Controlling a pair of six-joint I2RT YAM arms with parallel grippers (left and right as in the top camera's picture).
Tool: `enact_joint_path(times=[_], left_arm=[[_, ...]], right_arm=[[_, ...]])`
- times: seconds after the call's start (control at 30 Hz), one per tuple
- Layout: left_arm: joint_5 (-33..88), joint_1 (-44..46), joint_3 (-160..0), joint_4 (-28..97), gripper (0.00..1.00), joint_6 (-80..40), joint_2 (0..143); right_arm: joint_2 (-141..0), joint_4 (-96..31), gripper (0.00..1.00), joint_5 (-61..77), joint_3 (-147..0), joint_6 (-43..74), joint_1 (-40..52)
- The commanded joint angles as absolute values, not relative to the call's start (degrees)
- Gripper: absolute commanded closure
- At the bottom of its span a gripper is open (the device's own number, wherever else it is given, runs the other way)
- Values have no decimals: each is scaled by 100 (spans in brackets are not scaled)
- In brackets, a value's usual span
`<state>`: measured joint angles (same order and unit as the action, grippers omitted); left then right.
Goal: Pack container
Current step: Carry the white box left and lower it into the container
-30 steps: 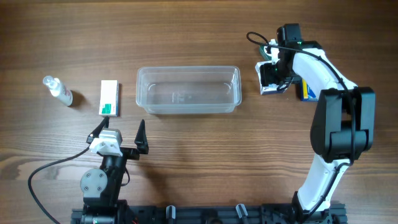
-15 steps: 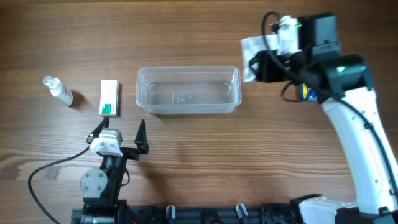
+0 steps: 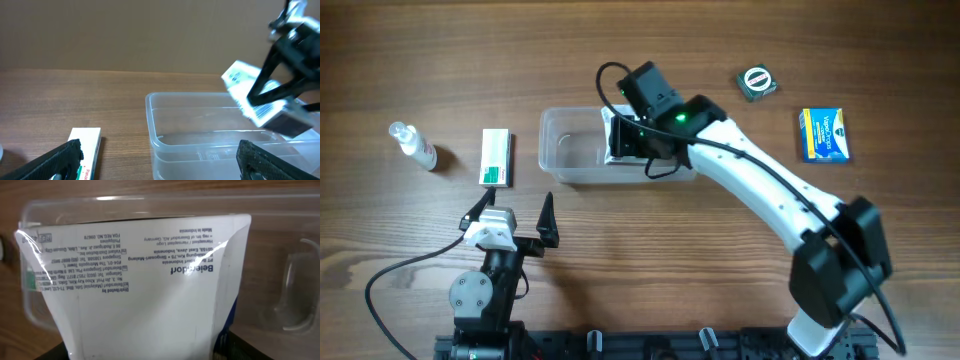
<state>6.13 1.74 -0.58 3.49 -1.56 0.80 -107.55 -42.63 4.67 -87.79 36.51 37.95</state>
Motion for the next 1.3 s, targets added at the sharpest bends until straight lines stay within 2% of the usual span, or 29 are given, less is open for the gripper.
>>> enact_joint_path(times=[0.0,0.17,0.6,0.67,0.93,1.27], left_arm=[[703,132,-32,370,0,-82,38],[703,132,-32,370,0,-82,38],[703,132,-32,370,0,-82,38],[703,132,-32,370,0,-82,38],[703,132,-32,370,0,-82,38],[703,132,-32,370,0,-82,38]], right_arm=[[-10945,-3997,32,303,-8860,3769,3820],[-11028,-3774,35,-8,-8860,3745,3820],[-11253,-3988,34,-40,-8851,3765,3883],[-11480,-4010,30,5,-8851,3767,3883],[-11587,-3968,27,-21,-8851,3752,3883],[-11518,-3704,19,375,-8930,3743,3872]])
